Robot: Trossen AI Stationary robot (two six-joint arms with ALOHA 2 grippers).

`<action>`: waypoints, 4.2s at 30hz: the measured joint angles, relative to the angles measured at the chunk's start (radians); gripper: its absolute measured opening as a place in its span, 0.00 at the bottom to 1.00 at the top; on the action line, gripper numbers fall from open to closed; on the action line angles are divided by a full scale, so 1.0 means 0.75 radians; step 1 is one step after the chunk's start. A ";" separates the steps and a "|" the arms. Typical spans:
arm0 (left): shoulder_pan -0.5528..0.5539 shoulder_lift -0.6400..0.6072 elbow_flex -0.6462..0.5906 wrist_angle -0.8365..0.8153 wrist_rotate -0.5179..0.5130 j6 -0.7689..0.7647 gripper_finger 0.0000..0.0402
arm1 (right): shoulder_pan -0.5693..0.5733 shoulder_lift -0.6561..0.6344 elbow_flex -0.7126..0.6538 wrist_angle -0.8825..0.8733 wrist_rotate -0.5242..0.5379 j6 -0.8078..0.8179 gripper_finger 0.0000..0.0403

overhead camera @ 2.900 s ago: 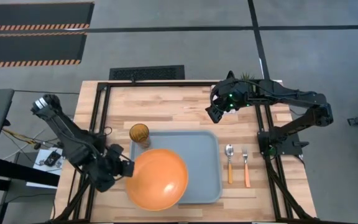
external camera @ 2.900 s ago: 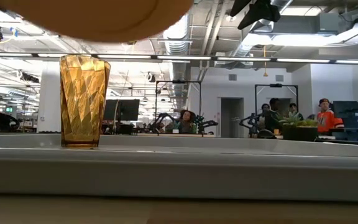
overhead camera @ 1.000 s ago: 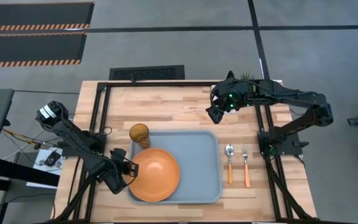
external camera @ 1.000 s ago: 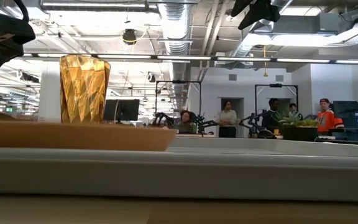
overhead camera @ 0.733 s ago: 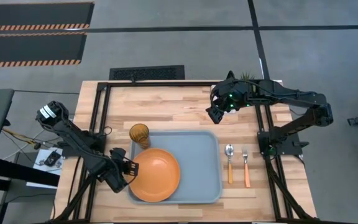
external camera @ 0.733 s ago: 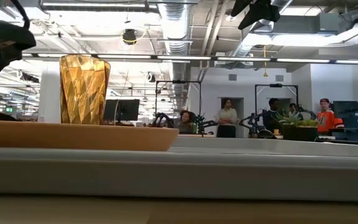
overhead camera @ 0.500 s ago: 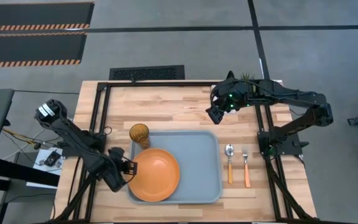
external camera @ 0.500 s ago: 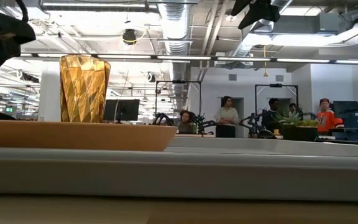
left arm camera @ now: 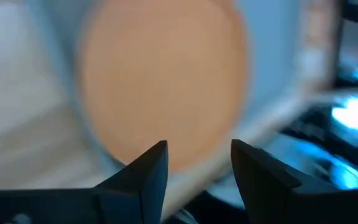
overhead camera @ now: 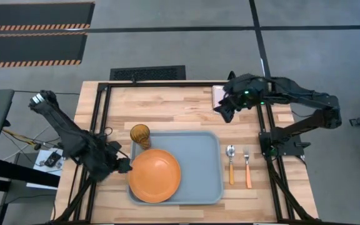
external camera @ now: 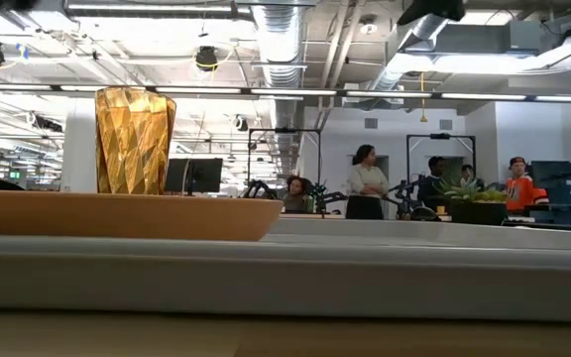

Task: Pick and place plate/cup/fork/spoon on tray
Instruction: Put the orange fork on the serving tray to the right of the orange plate

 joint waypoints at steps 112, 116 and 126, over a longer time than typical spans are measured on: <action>0.926 0.444 0.500 1.013 0.268 1.358 0.59 | 0.767 0.073 -0.387 0.056 0.657 1.247 0.12; 0.933 0.538 0.498 1.039 0.304 1.317 0.59 | 0.650 0.119 -0.329 0.209 0.643 0.989 0.14; 0.945 0.613 0.497 1.099 0.156 1.394 0.59 | 0.575 0.220 -0.252 0.341 0.570 0.765 0.14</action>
